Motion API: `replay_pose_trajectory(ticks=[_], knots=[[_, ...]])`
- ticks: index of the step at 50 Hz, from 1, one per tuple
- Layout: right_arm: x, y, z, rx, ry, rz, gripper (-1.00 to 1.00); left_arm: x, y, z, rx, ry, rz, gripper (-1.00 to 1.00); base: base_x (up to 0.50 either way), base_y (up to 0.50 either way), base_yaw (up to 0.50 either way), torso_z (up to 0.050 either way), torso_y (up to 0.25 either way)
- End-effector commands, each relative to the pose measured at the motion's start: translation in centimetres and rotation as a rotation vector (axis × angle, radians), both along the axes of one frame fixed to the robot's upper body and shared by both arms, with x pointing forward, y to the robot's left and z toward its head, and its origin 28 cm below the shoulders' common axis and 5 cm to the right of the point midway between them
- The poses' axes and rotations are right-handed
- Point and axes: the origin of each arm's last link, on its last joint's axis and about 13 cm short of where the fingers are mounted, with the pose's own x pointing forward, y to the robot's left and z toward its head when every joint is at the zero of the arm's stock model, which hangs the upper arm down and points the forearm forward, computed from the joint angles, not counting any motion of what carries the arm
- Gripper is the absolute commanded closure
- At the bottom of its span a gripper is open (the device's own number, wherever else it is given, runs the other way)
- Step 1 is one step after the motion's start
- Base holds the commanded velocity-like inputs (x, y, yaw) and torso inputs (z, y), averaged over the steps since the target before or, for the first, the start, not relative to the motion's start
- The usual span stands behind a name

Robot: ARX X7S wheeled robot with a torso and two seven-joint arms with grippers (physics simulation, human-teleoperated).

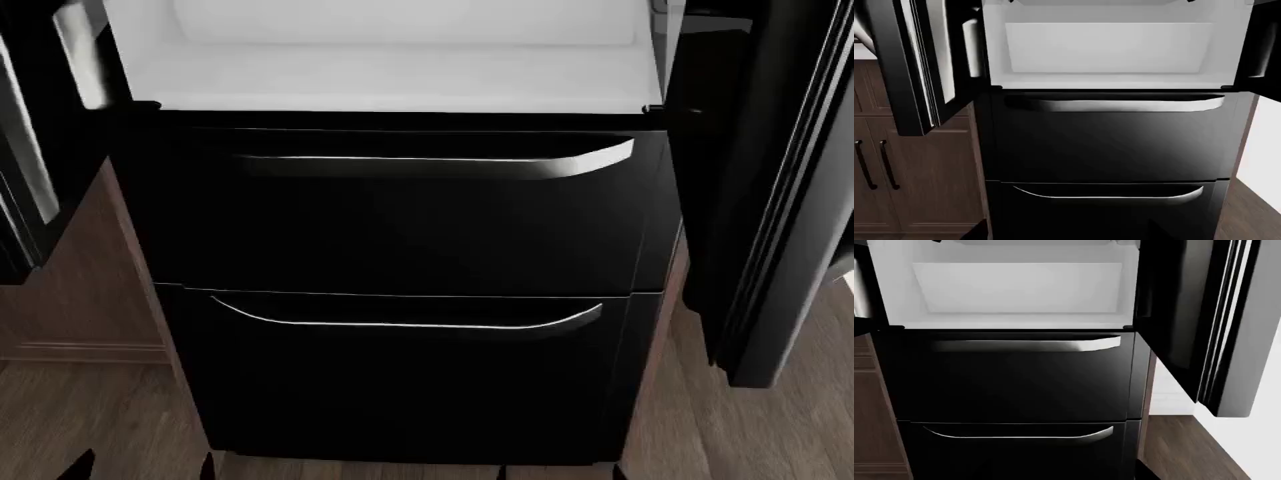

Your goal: Close the fridge doors

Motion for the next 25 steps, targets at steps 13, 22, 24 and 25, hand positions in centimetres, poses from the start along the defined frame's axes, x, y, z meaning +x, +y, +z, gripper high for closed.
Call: replay_pose_trajectory(ticks=[13, 22, 24, 25], knots=[[0.08, -0.04, 0.09, -0.029, 0.011, -0.008, -1.00, 0.05, -0.06, 0.05, 0.002, -0.002, 0.000, -1.00, 0.00, 0.00, 0.00, 0.000, 0.000], [0.14, 0.03, 0.28, -0.035, 0.008, -0.004, -1.00, 0.02, -0.05, 0.10, -0.001, -0.002, 0.000, -1.00, 0.00, 0.00, 0.00, 0.000, 0.000], [0.15, 0.03, 0.31, -0.040, 0.007, -0.007, -1.00, 0.02, -0.04, 0.10, -0.001, -0.002, 0.001, -1.00, 0.00, 0.00, 0.00, 0.000, 0.000], [0.13, 0.05, 0.34, -0.039, 0.007, -0.004, -1.00, 0.02, -0.03, 0.10, -0.002, -0.001, 0.000, -1.00, 0.00, 0.00, 0.00, 0.000, 0.000]])
